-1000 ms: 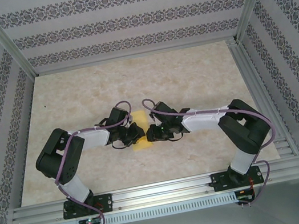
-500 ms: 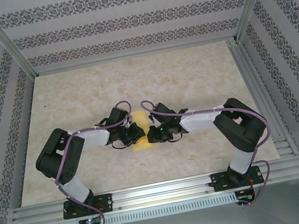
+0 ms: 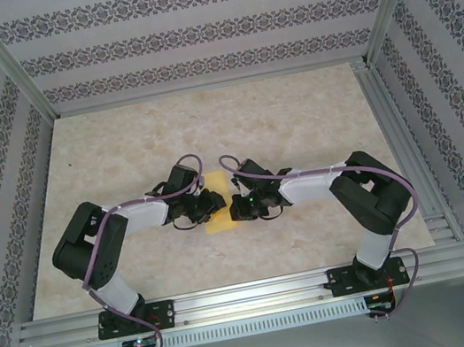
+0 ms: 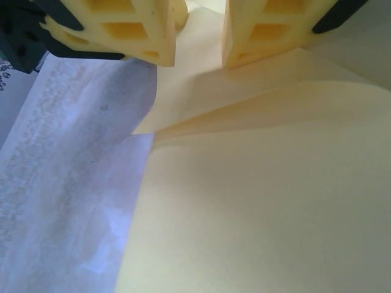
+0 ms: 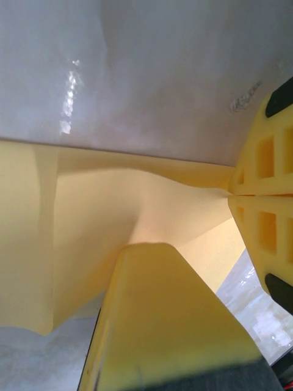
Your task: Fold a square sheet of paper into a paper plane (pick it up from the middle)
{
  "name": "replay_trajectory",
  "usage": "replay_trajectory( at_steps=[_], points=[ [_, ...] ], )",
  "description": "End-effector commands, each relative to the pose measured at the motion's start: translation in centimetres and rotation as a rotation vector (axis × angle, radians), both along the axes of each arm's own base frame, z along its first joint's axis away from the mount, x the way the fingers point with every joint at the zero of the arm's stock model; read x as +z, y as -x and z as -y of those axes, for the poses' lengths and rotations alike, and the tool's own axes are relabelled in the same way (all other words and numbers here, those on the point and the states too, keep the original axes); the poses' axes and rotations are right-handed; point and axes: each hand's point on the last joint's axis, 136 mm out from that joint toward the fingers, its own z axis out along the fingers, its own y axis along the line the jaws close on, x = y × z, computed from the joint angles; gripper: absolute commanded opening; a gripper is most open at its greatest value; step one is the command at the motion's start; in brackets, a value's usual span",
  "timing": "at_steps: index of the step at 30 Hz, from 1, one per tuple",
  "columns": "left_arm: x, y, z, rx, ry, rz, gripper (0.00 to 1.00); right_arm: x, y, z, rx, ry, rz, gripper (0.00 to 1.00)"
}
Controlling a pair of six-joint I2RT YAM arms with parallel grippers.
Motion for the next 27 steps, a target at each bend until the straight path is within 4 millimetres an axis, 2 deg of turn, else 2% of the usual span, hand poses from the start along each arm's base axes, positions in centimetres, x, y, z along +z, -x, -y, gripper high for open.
replay_trajectory(
  at_steps=[1, 15, 27],
  points=[
    [1.9, -1.1, 0.6, -0.011, 0.018, 0.077, 0.29, -1.1, -0.2, 0.5, -0.024, 0.019, -0.019, 0.08],
    [-0.1, -1.4, -0.3, -0.005, -0.074, 0.063, 0.25, -2.0, 0.0, 1.4, -0.037, 0.074, -0.038, 0.08],
    [-2.4, -0.5, -1.3, -0.001, -0.140, -0.009, 0.21, -0.3, -0.8, 1.2, -0.044, 0.075, 0.001, 0.14]
  ],
)
